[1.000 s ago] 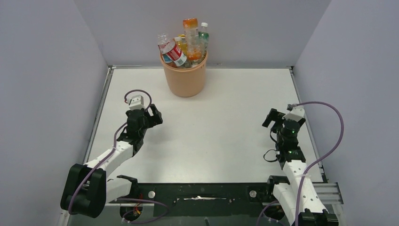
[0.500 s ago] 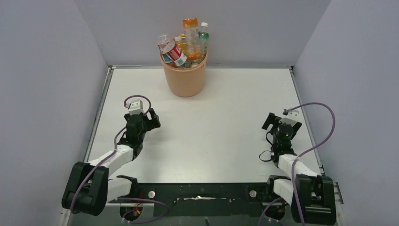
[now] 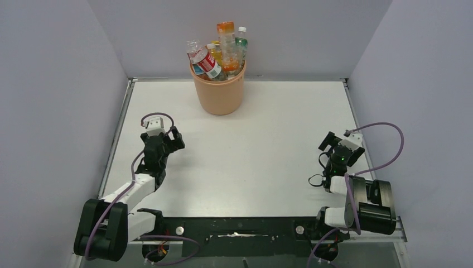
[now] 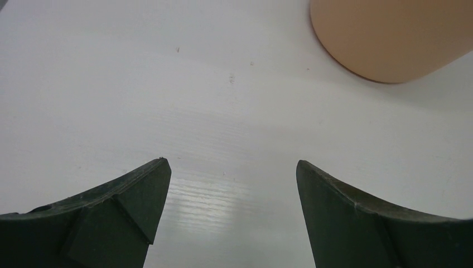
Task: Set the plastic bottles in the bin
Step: Reset both arms
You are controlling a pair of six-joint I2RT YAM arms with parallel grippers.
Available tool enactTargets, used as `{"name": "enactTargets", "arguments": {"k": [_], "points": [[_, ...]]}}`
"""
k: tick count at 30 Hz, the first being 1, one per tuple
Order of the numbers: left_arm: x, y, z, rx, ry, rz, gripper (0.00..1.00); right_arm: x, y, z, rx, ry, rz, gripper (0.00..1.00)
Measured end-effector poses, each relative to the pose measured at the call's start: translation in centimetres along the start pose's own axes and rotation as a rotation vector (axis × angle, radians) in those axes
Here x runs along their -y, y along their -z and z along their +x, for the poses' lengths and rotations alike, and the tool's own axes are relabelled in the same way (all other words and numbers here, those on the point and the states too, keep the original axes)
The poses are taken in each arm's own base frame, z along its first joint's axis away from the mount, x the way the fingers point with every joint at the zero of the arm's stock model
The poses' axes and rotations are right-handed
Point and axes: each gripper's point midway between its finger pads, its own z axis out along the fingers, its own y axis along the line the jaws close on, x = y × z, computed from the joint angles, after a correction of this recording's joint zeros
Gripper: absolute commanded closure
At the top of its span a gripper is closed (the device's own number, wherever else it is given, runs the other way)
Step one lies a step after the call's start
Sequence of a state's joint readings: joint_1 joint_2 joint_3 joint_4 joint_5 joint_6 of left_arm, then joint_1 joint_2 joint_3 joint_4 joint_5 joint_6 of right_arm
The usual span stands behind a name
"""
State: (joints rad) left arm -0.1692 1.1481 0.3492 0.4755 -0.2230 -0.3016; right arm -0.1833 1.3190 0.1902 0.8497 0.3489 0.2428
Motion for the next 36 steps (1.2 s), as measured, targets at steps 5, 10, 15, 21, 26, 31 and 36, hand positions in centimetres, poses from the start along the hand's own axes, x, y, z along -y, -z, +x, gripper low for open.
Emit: {"name": "enactTargets", "arguments": {"k": [5,10,15,21,26,31,36], "points": [[-0.2,0.6,-1.1,0.040,-0.009,0.004,0.16,0.1,-0.6,-0.9,0.055,-0.024,0.005,0.02],[-0.6,0.9,-0.9,0.043,-0.017,-0.002,0.16,-0.3,-0.9,-0.6,0.054,-0.004,-0.017,0.02],[-1.1,0.8,-1.0,0.045,-0.017,-0.014,0.16,-1.3,-0.4,-0.5,0.092,0.026,-0.078,0.02],[-1.7,0.7,-1.4,0.051,-0.001,-0.011,0.16,-2.3,-0.1,0.8,0.082,0.085,-0.136,0.02],[-2.9,0.4,-2.0,0.073,0.024,-0.013,0.16,-4.1,-0.3,0.3,0.095,0.138,-0.218,0.02],[-4.3,0.1,-1.6,0.090,0.042,-0.045,0.16,-6.3,-0.7,-0.6,0.110,0.185,-0.322,0.02],[-5.4,-0.5,-0.4,0.075,0.037,-0.059,0.16,-6.7,-0.6,-0.2,0.095,0.200,-0.352,0.02]]}}
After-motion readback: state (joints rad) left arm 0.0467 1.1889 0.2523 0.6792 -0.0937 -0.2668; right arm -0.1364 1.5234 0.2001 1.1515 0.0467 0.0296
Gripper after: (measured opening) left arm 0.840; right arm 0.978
